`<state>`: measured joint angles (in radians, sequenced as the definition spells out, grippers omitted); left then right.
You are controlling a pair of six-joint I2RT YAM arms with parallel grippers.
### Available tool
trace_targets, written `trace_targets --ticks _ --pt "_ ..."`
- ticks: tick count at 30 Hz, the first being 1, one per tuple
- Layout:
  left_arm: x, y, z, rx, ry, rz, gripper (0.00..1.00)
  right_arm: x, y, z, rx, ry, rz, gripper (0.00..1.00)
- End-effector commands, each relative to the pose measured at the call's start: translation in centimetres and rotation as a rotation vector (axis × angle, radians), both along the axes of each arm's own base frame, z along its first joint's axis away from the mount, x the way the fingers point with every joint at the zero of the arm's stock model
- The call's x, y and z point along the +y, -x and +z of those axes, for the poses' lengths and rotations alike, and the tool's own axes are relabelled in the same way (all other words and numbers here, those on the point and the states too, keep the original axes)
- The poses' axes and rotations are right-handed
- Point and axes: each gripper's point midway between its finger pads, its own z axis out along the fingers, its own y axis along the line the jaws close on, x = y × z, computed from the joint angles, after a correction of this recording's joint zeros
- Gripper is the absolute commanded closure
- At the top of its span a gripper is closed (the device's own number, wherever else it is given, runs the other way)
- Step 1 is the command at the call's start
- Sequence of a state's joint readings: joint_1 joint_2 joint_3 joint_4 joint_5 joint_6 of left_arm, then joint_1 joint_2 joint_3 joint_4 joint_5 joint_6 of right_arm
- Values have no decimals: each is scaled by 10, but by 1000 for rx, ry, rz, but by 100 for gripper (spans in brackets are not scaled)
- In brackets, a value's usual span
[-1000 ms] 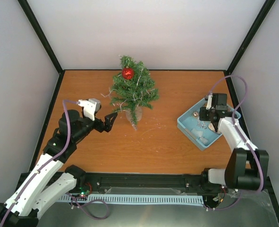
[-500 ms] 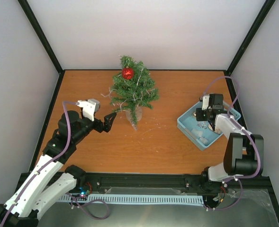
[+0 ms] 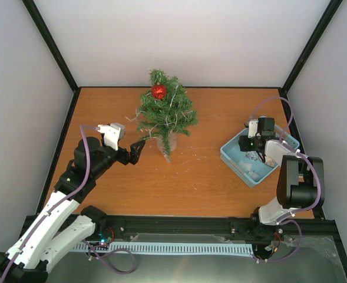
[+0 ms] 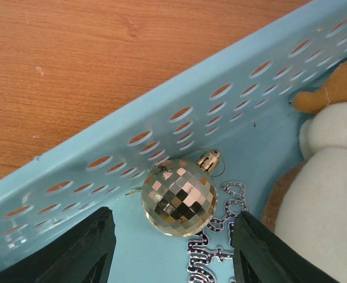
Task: Decorate the small christmas tree
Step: Pick up the decoration item from the storage box.
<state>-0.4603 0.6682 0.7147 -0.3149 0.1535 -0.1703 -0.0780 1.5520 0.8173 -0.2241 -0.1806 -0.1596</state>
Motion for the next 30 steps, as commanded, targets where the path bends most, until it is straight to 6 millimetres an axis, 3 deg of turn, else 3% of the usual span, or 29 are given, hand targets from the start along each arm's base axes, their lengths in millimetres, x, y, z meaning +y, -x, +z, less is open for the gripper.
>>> trace_targets --ticks 1,13,30 --pt "-2 0 2 -20 -13 -12 0 -4 -12 2 -32 -4 -14 44" --pt "-1 0 -1 -12 -18 -9 0 -3 -16 -13 -18 -9 -6 46" --pt "-4 2 -2 -11 -15 -27 0 -4 -20 -16 -26 1 -6 46"
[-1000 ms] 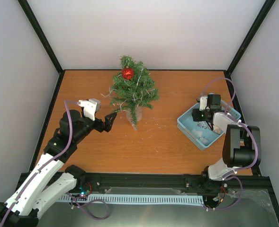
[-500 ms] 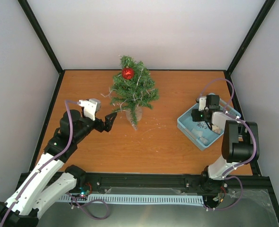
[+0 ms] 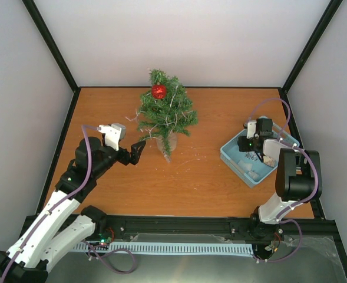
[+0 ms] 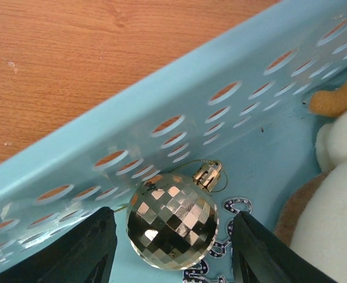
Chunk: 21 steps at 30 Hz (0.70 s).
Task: Decorate the small christmas tree
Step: Pick up the decoration item from the storage box.
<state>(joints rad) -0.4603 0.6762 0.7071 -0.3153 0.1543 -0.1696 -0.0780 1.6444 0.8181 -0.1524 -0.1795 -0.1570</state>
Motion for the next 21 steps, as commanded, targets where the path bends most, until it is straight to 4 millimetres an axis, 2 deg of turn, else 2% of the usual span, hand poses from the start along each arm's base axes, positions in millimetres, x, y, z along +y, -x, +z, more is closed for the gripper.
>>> trace_targets --ticks 1,21 --pt "-2 3 4 -28 -7 -23 0 -3 -13 7 -47 -1 -2 46" --pt "0 3 4 -30 -11 -12 0 -2 -16 5 -51 -9 -1 48"
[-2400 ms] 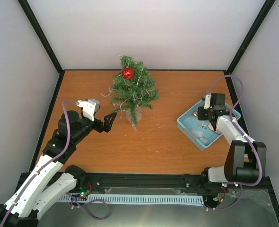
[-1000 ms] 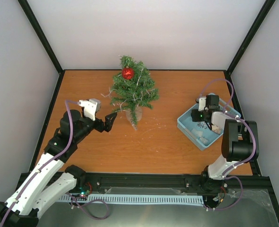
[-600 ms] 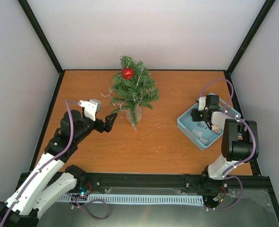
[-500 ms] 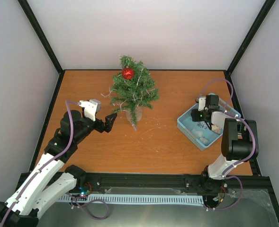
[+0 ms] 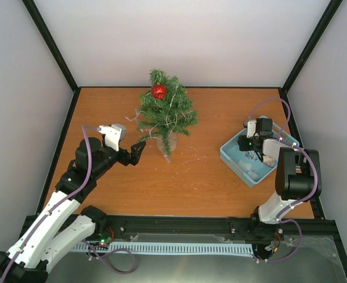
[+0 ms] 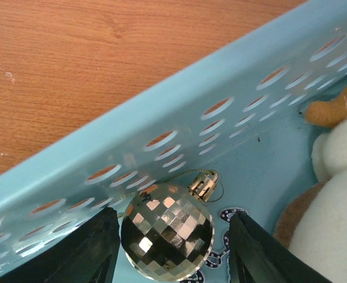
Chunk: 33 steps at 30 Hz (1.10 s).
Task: Decorate the small christmas tree
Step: Pick up the decoration item from the storage box.
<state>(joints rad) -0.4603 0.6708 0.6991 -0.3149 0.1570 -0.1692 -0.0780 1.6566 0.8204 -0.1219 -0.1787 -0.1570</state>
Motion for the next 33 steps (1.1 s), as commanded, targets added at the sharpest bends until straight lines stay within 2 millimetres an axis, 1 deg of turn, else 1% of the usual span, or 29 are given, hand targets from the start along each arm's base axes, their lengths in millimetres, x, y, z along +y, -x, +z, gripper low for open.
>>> trace_targets --ticks 1,5,12,16,19,22,26,29,33 --pt "-1 2 6 -33 -11 -11 0 -1 -11 4 -30 -14 1 48" --pt "-5 3 4 -25 -10 -35 0 -1 -12 5 -27 -14 3 49" --pt "-2 2 5 -31 -13 -18 0 0 -13 2 -23 -20 2 49" --pt "-2 2 4 -24 -16 -22 0 0 -14 3 -28 -21 4 53" --pt "-2 2 5 -29 -14 -18 0 -1 -14 6 -34 -12 -1 57" --pt "-4 3 5 -29 -17 -31 0 -1 -11 14 -49 11 -25 60" --pt "-5 4 6 -29 -17 -44 0 4 -5 30 -77 42 -46 60" --pt "-5 5 5 -27 -18 -42 0 4 0 44 -84 59 -65 60" --pt "-4 4 5 -27 -19 -39 0 3 9 78 -142 86 -82 60"
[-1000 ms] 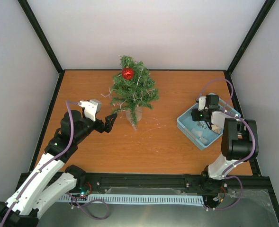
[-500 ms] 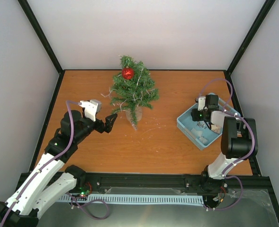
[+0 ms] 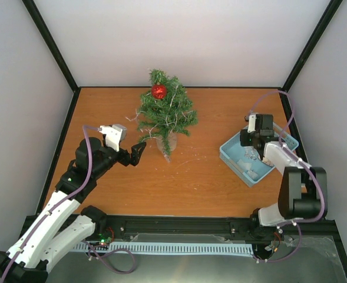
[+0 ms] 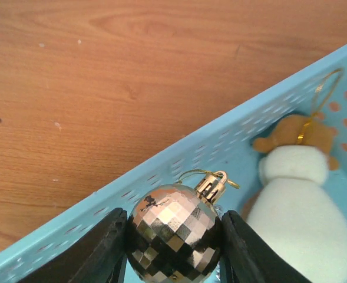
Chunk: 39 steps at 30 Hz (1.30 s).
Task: Decorate the small christmas tree
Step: Pick up the decoration item from the storage box, then hang the decoration item on the Christmas tree.
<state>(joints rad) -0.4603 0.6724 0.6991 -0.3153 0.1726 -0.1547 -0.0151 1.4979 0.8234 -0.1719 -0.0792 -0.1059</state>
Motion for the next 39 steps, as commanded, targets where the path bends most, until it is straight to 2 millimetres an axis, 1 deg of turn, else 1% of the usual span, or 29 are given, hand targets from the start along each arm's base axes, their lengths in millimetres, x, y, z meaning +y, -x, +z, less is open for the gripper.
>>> trace_targets --ticks 1,4,6,9,13,14,15,18,20,22,24,27,29,33,37,39 --pt "-2 2 5 -21 -11 -18 0 -4 11 36 -57 38 -41 60" --pt "-4 4 8 -21 2 -29 0 4 17 67 -117 40 -8 60" --pt "-6 6 12 -23 25 -40 0 11 20 91 -173 29 24 59" --pt "-13 14 17 -7 80 -90 0 32 28 128 -268 1 123 60" --pt "-26 29 25 1 145 -192 0 67 44 174 -386 0 283 60" --pt "-29 33 29 0 161 -216 1 77 49 185 -416 -6 327 60" --pt "-32 36 34 -2 176 -238 1 88 57 201 -459 -21 381 60" --pt "-40 47 52 -6 233 -311 4 124 84 240 -570 -139 575 60" --pt "-45 56 66 -8 287 -364 5 144 104 265 -647 -226 679 60" --pt "-49 63 81 -11 361 -408 7 159 117 285 -710 -293 742 61" --pt "-51 69 95 7 450 -441 10 180 129 294 -725 -354 812 61" --pt "-59 70 100 102 541 -482 13 207 139 300 -729 -415 915 61" --pt "-68 72 105 153 581 -550 16 222 143 306 -732 -448 973 61" --pt "-76 63 116 208 657 -577 22 246 150 326 -785 -484 1052 60" --pt "-78 57 139 185 723 -594 31 268 161 339 -801 -535 1124 60" --pt "-80 56 147 159 743 -619 33 274 167 345 -811 -571 1146 60"
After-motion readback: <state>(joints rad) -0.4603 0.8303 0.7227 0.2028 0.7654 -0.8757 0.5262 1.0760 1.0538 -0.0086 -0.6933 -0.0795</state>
